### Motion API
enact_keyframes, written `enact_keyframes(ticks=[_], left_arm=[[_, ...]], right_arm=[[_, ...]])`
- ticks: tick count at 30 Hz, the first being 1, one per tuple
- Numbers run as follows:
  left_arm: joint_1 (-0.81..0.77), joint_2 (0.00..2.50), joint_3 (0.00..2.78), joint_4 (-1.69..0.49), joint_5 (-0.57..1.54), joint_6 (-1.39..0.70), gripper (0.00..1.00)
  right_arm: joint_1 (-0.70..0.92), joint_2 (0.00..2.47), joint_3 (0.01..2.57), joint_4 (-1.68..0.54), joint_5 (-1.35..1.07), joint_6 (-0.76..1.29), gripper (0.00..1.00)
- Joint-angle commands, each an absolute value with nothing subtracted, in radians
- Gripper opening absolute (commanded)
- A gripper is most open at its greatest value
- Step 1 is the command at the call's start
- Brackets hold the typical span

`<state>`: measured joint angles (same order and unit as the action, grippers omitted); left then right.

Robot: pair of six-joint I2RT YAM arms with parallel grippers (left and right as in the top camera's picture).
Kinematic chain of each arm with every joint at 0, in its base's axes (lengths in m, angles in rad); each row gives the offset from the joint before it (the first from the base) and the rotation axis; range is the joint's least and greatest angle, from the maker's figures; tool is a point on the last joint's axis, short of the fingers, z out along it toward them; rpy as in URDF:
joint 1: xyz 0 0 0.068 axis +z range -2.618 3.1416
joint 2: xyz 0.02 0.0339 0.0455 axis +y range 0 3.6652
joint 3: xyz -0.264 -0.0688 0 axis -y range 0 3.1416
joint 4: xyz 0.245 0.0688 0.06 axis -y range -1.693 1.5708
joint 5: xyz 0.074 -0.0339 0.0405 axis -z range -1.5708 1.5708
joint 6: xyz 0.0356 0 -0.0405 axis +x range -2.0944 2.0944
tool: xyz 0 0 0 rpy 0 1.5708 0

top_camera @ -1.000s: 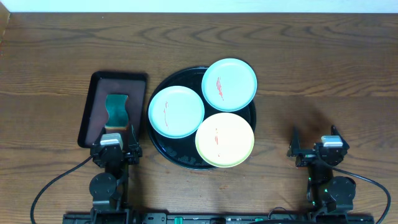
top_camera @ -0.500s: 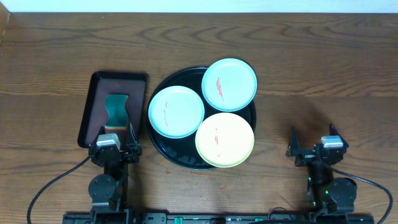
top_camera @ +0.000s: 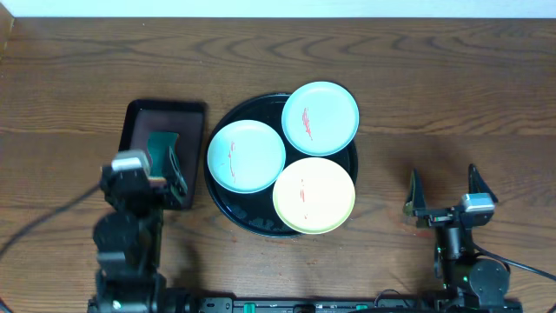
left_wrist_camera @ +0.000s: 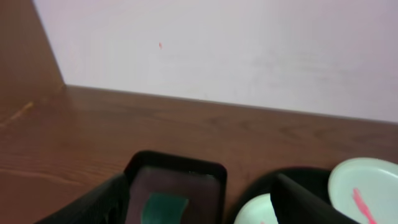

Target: Clean dirty plates on tray and stack at the side

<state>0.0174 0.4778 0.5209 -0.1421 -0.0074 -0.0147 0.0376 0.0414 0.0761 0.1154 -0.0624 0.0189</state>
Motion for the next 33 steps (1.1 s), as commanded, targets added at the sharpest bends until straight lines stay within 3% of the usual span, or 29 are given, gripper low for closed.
enact_keyframes(ticks=[1, 19, 28, 33], left_arm=[[0.016, 0.609, 0.678, -0.204, 0.024, -0.008, 0.73], [0.016, 1.115, 1.394, -0.912, 0.035, -0.008, 0.73], [0.016, 1.182, 1.466, -1.084, 0.121, -0.009, 0.73], [0.016, 1.185, 1.464, -1.104, 0.119, -0.008, 0.73]], right_arm=[[0.027, 0.079, 0.163, 0.103, -0.087, 0.04, 0.99], [0.027, 0.729, 0.884, -0.458, -0.152, -0.002, 0.99], [0.027, 1.151, 1.325, -0.872, -0.247, -0.002, 0.99], [0.027, 1.27, 1.396, -0.937, -0.223, -0.002, 0.99]])
